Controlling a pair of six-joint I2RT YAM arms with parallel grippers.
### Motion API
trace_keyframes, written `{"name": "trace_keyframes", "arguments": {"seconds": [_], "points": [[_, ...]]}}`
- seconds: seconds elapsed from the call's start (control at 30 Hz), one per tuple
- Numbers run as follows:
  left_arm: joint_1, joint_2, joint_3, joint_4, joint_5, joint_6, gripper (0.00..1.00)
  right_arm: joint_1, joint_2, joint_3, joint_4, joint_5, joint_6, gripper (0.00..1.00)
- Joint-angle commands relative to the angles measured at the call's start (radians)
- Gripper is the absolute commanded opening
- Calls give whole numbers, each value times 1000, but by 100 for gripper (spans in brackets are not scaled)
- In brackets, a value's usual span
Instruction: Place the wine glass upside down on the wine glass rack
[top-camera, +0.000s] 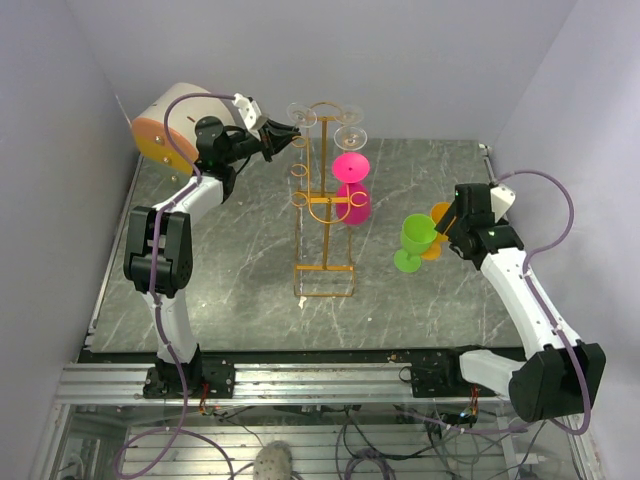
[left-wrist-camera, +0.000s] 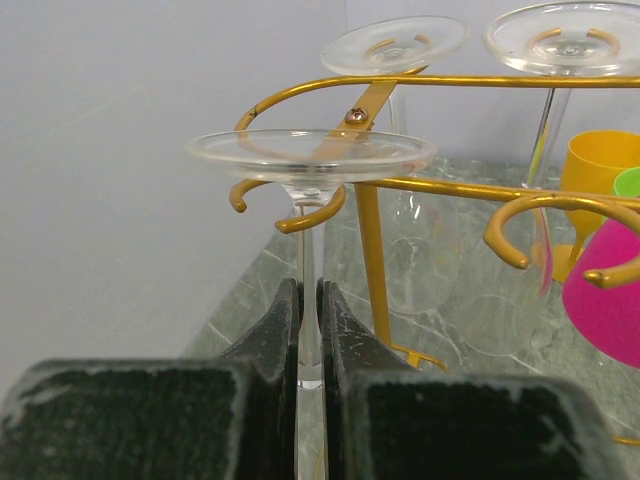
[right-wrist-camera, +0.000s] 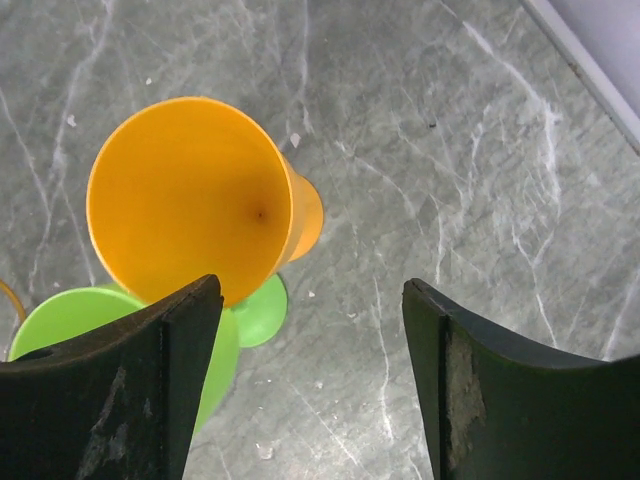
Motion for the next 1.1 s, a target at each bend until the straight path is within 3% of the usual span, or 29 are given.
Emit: {"name": "trace_keyframes", "arguments": {"seconds": [0.0, 0.37, 0.53, 0.77, 0.97, 1.07], "points": [[-19, -16, -20, 78, 0, 2, 7, -15, 4, -39, 44, -5, 16, 70], [-20, -8, -40, 77, -4, 12, 7, -28, 39, -77, 109, -1, 11, 66], [-20, 2, -35, 88, 1, 3, 7, -52, 71, -87, 138, -51, 4, 47], [-20, 4, -35, 98, -1, -3, 7, -58, 73, -87, 159, -76, -19, 0], [-20, 4, -46, 103, -4, -5, 7, -58, 30, -70, 144, -66, -24, 0], [-20, 1, -48, 104, -5, -5, 16, -58, -1, -46, 129, -36, -37, 0]]}}
